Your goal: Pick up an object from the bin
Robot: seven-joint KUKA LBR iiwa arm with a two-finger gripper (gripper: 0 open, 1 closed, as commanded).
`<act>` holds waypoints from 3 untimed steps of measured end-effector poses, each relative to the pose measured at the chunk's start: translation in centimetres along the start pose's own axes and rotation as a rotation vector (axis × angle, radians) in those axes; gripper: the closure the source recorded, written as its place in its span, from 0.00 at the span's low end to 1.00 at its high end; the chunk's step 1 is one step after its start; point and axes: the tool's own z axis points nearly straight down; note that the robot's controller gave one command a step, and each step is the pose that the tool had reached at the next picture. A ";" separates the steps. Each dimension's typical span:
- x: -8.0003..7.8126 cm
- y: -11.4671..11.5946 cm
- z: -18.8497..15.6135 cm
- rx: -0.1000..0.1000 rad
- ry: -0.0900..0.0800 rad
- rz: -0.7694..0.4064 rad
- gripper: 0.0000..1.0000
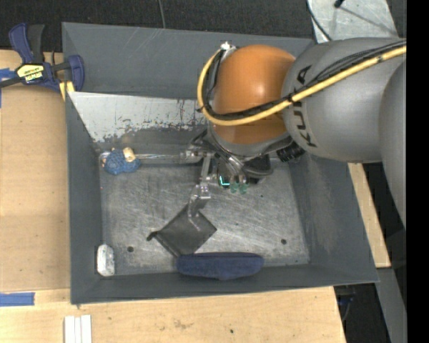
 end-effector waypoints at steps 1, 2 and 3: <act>7.1 0.1 8.4 -0.002 -0.025 -0.151 0.00; 7.3 0.0 8.7 -0.002 -0.017 -0.151 1.00; 7.1 -0.2 -7.4 0.000 -0.017 -0.211 1.00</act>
Offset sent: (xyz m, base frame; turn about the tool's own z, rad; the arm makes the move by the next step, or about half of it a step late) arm -0.0845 -0.0001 -0.0974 -0.1540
